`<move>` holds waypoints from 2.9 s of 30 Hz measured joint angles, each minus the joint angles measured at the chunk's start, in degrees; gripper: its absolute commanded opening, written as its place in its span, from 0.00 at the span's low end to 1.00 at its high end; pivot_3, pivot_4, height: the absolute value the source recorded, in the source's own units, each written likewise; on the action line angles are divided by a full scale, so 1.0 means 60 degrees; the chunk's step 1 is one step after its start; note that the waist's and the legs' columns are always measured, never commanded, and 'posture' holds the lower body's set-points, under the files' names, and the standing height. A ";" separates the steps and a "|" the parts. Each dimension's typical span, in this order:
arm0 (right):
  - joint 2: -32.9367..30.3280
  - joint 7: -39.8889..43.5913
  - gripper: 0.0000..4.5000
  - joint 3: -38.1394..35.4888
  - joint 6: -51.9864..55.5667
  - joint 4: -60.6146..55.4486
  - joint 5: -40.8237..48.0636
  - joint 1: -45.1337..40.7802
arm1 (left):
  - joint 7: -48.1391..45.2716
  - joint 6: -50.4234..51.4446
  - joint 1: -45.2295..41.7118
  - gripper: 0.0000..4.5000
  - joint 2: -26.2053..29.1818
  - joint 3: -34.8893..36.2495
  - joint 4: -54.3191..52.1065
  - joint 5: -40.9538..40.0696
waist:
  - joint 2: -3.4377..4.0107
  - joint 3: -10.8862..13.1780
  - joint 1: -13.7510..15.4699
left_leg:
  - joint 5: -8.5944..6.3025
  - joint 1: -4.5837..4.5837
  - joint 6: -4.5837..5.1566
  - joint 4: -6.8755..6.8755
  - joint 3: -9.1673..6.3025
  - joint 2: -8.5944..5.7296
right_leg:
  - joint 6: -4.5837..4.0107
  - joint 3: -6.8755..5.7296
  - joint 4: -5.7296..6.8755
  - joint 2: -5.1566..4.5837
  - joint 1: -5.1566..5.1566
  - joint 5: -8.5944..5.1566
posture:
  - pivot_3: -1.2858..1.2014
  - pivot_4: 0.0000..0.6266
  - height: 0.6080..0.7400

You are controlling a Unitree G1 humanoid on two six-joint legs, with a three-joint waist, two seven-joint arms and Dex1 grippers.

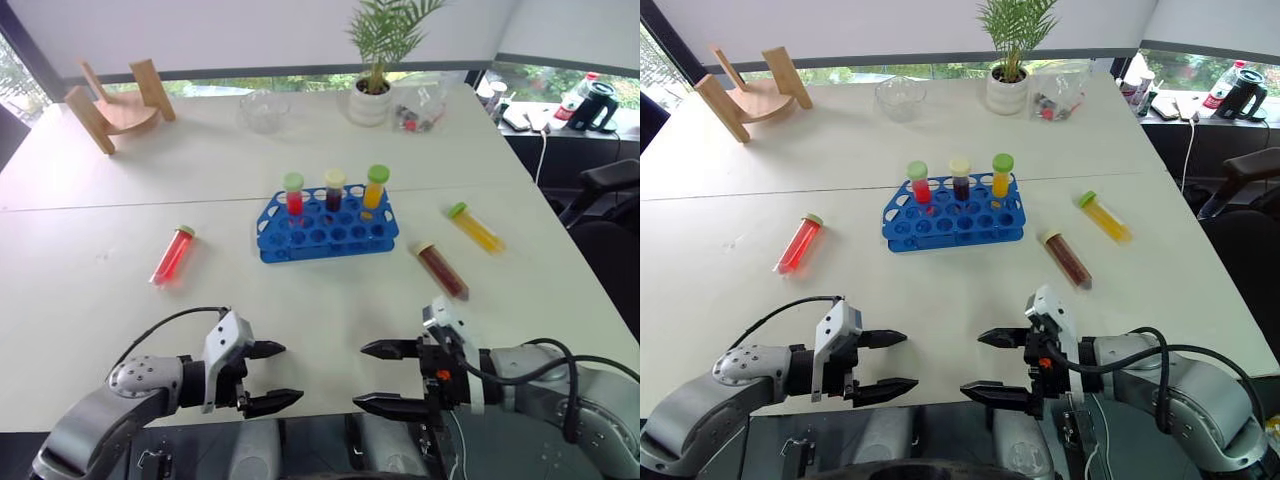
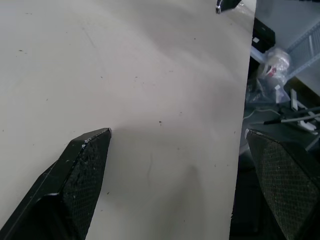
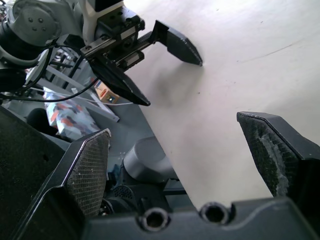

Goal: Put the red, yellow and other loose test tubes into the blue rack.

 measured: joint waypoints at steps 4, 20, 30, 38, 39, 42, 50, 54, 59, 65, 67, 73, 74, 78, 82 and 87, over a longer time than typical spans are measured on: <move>0.0075 -0.0047 1.00 0.0159 -0.0006 0.0020 -0.0065 -0.0083 | 0.0079 0.0069 0.0061 0.98 -0.0017 0.0207 0.0025 -0.0185 | 0.0000 0.0000 -0.0005 | 0.0000 0.0000 0.0000 0.0002 0.0001 0.0000 | 0.0000 0.0000 0.0000 -0.0001 0.0000 0.0000 | 0.52 0.24 1.00; 0.0074 -0.0103 1.00 0.0312 0.0172 0.0572 -0.0104 -0.0954 | 0.0717 0.0257 -0.0098 0.98 -0.0251 0.0251 -0.0077 -0.0156 | 0.0000 0.0000 0.0018 | 0.0000 -0.0001 -0.0001 0.0004 0.0002 -0.0002 | 0.0000 0.0000 0.0000 -0.0003 0.0001 0.0001 | 0.52 0.24 1.00; -0.0441 0.0026 1.00 -0.0141 0.0300 0.0743 -0.0022 -0.1357 | 0.0626 0.0256 -0.0619 0.98 -0.0222 0.0097 0.0222 0.0016 | 0.0004 0.0003 0.0010 | 0.0002 -0.0004 -0.0002 0.0012 0.0004 -0.0004 | -0.0002 0.0002 0.0000 -0.0004 0.0000 0.0003 | 0.52 0.24 1.00; -0.3393 0.1092 1.00 -0.1513 0.0799 0.4692 -0.0181 -0.6537 | -0.0716 0.1142 -0.3542 0.98 0.1573 0.1033 0.0681 -0.0841 | 0.0008 0.0036 0.0043 | 0.0006 -0.0016 -0.0008 -0.0007 0.0005 -0.0002 | -0.0017 -0.0009 -0.0014 -0.0004 -0.0017 0.0008 | 0.52 0.24 1.00; -0.3606 0.1395 1.00 -0.1035 0.0506 0.5358 -0.0798 -0.7108 | -0.0903 0.1217 -0.3927 0.98 0.1653 0.1096 0.0728 -0.0982 | 0.0006 0.0035 0.0023 | 0.0004 -0.0018 -0.0006 -0.0007 0.0010 -0.0001 | -0.0015 -0.0008 -0.0021 -0.0003 -0.0019 0.0009 | 0.52 0.24 1.00; -0.3760 0.2309 1.00 0.0981 -0.0564 0.7654 -0.3217 -0.8666 | -0.1365 0.1250 -0.4764 0.98 0.1943 0.1146 0.0761 -0.1173 | 0.0008 0.0037 -0.0076 | -0.0024 -0.0026 0.0043 -0.0015 0.0035 -0.0001 | 0.0027 0.0004 -0.0047 -0.0005 -0.0028 0.0025 | 0.52 0.24 1.00; -0.1232 0.3659 1.00 0.4490 -0.3128 1.4649 -0.8157 -1.1415 | -0.1559 0.0771 -0.6137 0.98 0.1739 0.0430 0.0784 -0.0536 | 0.0022 0.0042 -0.0114 | 0.0002 -0.0194 0.0000 -0.0006 0.0054 -0.0001 | 0.0031 0.0026 -0.0002 -0.0003 -0.0228 0.0028 | 0.52 0.24 1.00; -0.0320 0.3500 1.00 0.4516 -0.4106 1.6749 -0.9138 -1.2367 | -0.1425 0.0790 -0.6018 0.98 0.1696 0.0397 0.0776 -0.0401 | 0.0024 0.0044 -0.0082 | 0.0015 -0.0197 -0.0023 -0.0003 0.0064 -0.0003 | 0.0031 0.0036 0.0026 -0.0007 -0.0244 0.0028 | 0.52 0.24 1.00; 0.0376 0.3403 0.71 0.4588 -0.5225 1.8540 -1.0344 -1.2902 | -0.1294 0.0821 -0.5769 1.00 0.1568 0.0340 0.0731 -0.0376 | 0.0024 0.0044 -0.0043 | 0.0027 -0.0187 -0.0044 0.0012 0.0059 -0.0009 | 0.0033 0.0036 0.0052 -0.0010 -0.0231 0.0031 | 0.52 0.24 1.00; 0.0728 0.3822 0.19 0.4502 -0.5589 1.9424 -1.1156 -1.3331 | -0.0940 0.0861 -0.5366 1.00 0.1422 0.0328 0.0430 -0.0374 | 0.0025 0.0042 -0.0069 | 0.0031 -0.0176 -0.0051 0.0018 0.0055 -0.0010 | 0.0038 0.0036 0.0062 -0.0012 -0.0219 0.0035 | 0.52 0.24 1.00; 0.0784 0.3742 0.19 0.4435 -0.5709 1.9519 -1.1345 -1.3349 | -0.0784 0.0895 -0.5101 1.00 0.1360 0.0332 0.0296 -0.0399 | 0.0020 0.0039 -0.0070 | 0.0032 -0.0173 -0.0052 0.0019 0.0051 -0.0009 | 0.0038 0.0035 0.0063 -0.0011 -0.0215 0.0035 | 0.52 0.24 1.00; 0.0743 0.3447 0.19 0.3890 -0.6396 1.9711 -1.1490 -1.3337 | -0.0690 0.1052 -0.4595 1.00 0.1507 0.0544 0.0152 -0.0428 | 0.0025 0.0042 -0.0072 | 0.0058 -0.0164 -0.0098 0.0019 0.0051 -0.0014 | 0.0050 0.0035 0.0067 -0.0017 -0.0203 0.0049 | 0.52 0.24 1.00; 0.0717 0.3481 0.19 0.3594 -0.6506 1.9704 -1.1361 -1.3347 | -0.0750 0.1051 -0.4531 1.00 0.1570 0.0605 0.0187 -0.0428 | 0.0025 0.0042 -0.0077 | 0.0058 -0.0163 -0.0099 0.0017 0.0051 -0.0014 | 0.0050 0.0035 0.0067 -0.0016 -0.0203 0.0049 | 0.52 0.24 1.00; 0.0584 0.3984 0.19 0.1423 -0.6212 1.7319 -0.9555 -1.2816 | -0.1050 0.0970 -0.4247 1.00 0.1861 0.1012 0.0731 -0.0409 | 0.0049 0.0053 -0.0144 | 0.0059 -0.0162 -0.0099 0.0005 0.0046 -0.0006 | 0.0048 0.0036 0.0073 -0.0010 -0.0211 0.0048 | 0.52 0.24 1.00; 0.1724 0.2698 0.19 -0.1702 -0.4602 0.9186 -0.6588 -0.8779 | -0.1183 0.0653 -0.4144 1.00 0.1798 0.1139 0.1229 -0.0299 | 0.0031 0.0029 -0.0010 | 0.0055 -0.0171 -0.0092 -0.0008 -0.0016 0.0012 | 0.0016 -0.0021 0.0074 0.0007 -0.0196 0.0027 | 0.52 0.24 1.00; 0.4855 -0.0985 0.19 -0.2235 -0.3818 0.4679 -0.5843 -0.5388 | -0.1192 0.0530 -0.4238 1.00 0.1274 0.0995 0.1999 -0.0150 | 0.0043 0.0032 0.0003 | 0.0082 -0.0179 -0.0140 0.0007 0.0001 -0.0021 | 0.0051 -0.0013 0.0106 -0.0034 -0.0205 0.0050 | 0.52 0.24 1.00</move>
